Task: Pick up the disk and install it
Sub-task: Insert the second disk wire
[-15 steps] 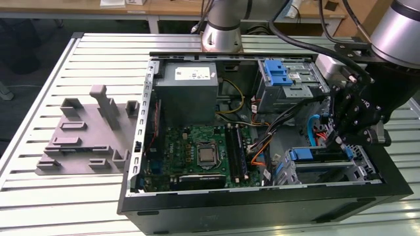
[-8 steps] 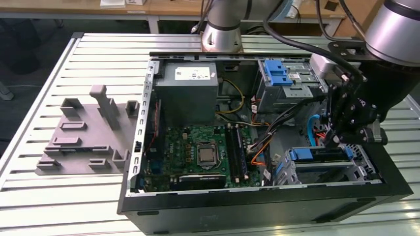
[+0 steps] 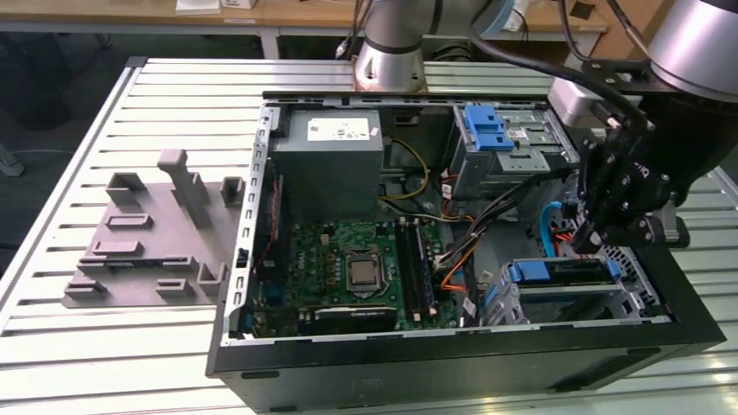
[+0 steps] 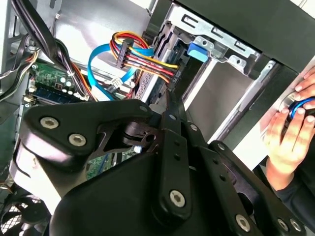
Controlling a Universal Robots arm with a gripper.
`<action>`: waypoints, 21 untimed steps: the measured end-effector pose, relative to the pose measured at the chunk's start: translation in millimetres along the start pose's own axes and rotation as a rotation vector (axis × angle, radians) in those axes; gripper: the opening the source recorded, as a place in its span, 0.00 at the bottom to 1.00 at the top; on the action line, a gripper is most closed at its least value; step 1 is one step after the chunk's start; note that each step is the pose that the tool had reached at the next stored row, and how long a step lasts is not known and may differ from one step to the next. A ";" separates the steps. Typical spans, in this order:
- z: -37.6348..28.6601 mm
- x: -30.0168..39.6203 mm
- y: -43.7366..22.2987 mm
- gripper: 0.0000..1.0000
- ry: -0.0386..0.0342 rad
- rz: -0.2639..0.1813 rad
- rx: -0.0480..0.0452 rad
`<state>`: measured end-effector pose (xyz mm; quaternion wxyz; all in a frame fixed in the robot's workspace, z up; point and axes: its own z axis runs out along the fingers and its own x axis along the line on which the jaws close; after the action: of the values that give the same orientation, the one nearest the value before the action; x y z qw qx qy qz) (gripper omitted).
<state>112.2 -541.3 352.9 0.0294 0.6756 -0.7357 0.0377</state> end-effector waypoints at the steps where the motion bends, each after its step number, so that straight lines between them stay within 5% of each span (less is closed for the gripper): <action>1: -0.7 0.1 0.0 0.11 -0.0006 0.000 0.0000; 10: -1.9 1.1 10.0 0.11 -0.0057 0.000 -0.0005; 21: -16.2 1.6 12.6 0.11 -0.0081 0.000 -0.0007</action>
<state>99.3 -540.3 369.0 0.0267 0.6758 -0.7358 0.0347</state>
